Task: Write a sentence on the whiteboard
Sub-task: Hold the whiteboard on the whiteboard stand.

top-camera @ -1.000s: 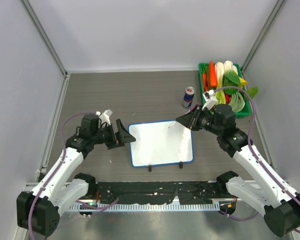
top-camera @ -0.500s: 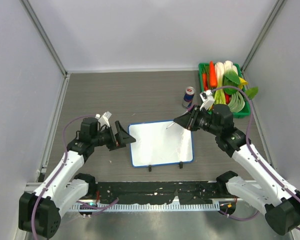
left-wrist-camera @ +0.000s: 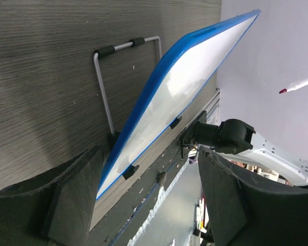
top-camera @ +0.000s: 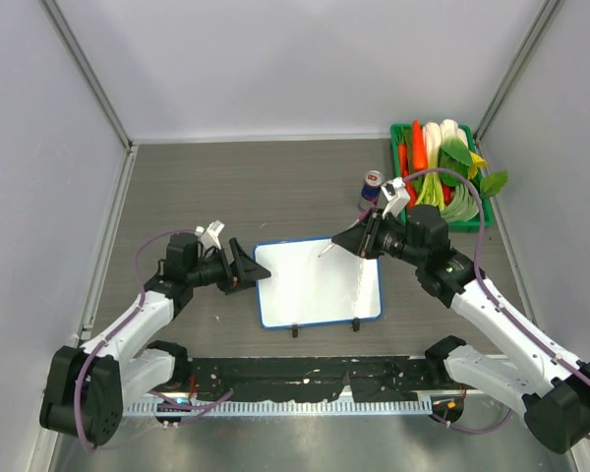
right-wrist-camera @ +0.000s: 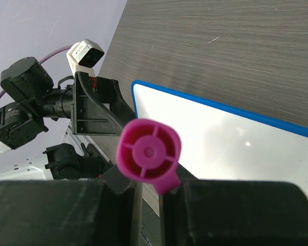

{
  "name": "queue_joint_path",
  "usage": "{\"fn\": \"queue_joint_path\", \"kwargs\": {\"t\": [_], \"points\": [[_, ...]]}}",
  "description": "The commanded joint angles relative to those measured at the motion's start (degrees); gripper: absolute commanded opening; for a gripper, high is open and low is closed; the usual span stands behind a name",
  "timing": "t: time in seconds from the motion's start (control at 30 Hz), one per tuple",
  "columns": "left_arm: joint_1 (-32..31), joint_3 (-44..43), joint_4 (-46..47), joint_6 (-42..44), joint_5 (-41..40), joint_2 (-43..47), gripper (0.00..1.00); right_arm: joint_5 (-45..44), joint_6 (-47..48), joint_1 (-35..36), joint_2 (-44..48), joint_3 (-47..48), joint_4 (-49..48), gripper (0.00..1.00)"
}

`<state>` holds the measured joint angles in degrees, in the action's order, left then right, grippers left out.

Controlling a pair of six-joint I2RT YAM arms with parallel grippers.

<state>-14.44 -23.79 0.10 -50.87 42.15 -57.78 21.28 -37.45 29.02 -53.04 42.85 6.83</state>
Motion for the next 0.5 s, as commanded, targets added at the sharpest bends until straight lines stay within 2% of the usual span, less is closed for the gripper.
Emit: {"fn": "queue_joint_path", "kwargs": {"t": [0.0, 0.47], "points": [[0.29, 1.73, 7.55, -0.37, 1.09, -1.37, 0.76, -1.33, -0.6, 1.57, -0.66, 0.65, -4.02, 0.01], [0.2, 7.35, 15.37, 2.27, -0.67, -4.88, 0.65, -3.87, -1.13, 6.05, -4.0, 1.01, -5.77, 0.01]]}}
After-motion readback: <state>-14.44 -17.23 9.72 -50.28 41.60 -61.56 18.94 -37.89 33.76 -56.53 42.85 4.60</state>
